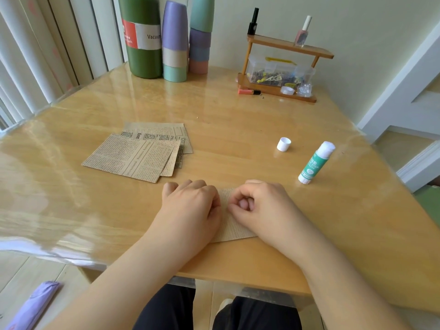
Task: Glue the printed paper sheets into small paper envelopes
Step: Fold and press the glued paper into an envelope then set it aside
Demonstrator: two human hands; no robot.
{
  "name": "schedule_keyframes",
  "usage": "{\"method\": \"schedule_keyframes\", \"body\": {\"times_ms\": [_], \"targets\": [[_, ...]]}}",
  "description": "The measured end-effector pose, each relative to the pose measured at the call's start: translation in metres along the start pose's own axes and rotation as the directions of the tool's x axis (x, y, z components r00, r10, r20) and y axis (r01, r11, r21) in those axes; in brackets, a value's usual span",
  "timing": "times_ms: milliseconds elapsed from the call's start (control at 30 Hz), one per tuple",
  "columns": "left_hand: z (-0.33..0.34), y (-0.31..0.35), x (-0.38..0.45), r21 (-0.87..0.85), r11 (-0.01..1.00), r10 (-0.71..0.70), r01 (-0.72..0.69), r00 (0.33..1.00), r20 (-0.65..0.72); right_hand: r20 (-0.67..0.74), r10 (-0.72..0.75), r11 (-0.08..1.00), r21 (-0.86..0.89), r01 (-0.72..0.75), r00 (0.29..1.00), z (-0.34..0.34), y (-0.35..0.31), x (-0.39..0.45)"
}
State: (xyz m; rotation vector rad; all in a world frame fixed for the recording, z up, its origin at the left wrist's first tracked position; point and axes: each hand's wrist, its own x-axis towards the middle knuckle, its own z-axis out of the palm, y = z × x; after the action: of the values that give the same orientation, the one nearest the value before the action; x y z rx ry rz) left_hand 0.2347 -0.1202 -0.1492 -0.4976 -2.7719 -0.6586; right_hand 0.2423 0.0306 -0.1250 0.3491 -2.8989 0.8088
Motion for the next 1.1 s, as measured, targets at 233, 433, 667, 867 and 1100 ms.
{"method": "schedule_keyframes", "body": {"times_ms": [233,433,667,867,1100], "targets": [[-0.004,-0.02,-0.013,0.011,1.0,0.005,-0.004,0.997,-0.082,-0.095,0.187,0.982,0.057,-0.183,0.978,-0.024,0.03,-0.013],[-0.005,-0.019,-0.013,0.015,1.0,-0.023,0.025,0.996,-0.088,-0.1,0.208,0.978,0.014,-0.208,0.973,-0.029,0.034,-0.016],[-0.009,-0.002,0.009,0.072,0.997,-0.037,0.038,0.999,-0.011,-0.054,0.084,0.996,0.022,-0.083,0.995,-0.02,0.004,0.003],[0.0,0.003,0.014,0.122,0.991,-0.052,0.048,0.998,0.033,0.079,0.039,0.999,-0.024,-0.037,0.996,-0.001,-0.004,0.015],[-0.012,-0.018,0.0,0.06,0.996,-0.066,0.069,0.997,-0.051,-0.034,0.165,0.986,0.001,-0.165,0.986,-0.027,0.033,0.0]]}}
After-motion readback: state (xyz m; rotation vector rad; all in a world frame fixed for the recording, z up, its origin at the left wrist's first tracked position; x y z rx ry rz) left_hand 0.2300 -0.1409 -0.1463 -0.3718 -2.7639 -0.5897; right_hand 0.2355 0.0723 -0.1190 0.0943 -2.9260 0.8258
